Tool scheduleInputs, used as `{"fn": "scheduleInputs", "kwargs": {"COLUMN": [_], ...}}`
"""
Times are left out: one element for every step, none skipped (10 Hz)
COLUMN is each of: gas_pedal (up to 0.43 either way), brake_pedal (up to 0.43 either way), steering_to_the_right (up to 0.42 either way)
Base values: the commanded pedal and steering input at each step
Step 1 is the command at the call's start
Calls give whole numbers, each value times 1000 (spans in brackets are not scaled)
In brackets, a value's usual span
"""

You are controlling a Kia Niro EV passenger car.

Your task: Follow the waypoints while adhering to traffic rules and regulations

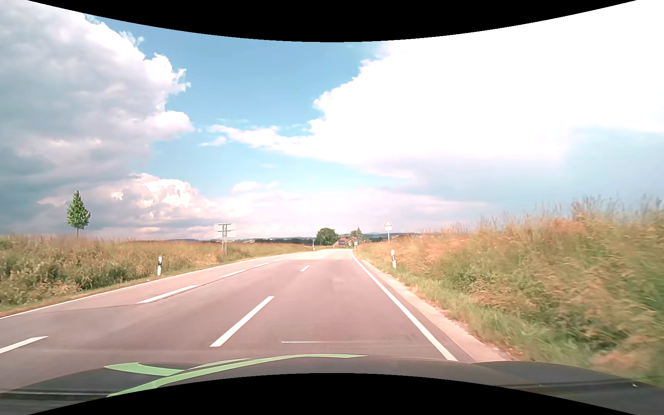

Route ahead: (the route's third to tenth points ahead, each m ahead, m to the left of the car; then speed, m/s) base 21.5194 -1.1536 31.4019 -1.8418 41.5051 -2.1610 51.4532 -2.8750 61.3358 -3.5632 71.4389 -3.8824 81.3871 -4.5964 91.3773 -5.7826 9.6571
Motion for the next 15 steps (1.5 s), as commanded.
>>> {"fn": "scheduleInputs", "kwargs": {"gas_pedal": [358, 358, 358, 358, 358, 358, 358, 358, 358, 358, 358, 358, 358, 358, 358], "brake_pedal": [0, 0, 0, 0, 0, 0, 0, 0, 0, 0, 0, 0, 0, 0, 0], "steering_to_the_right": [-6, -4, -2, -1, 1, 3, 7, 10, 11, 11, 11, 11, 11, 10, 10]}}
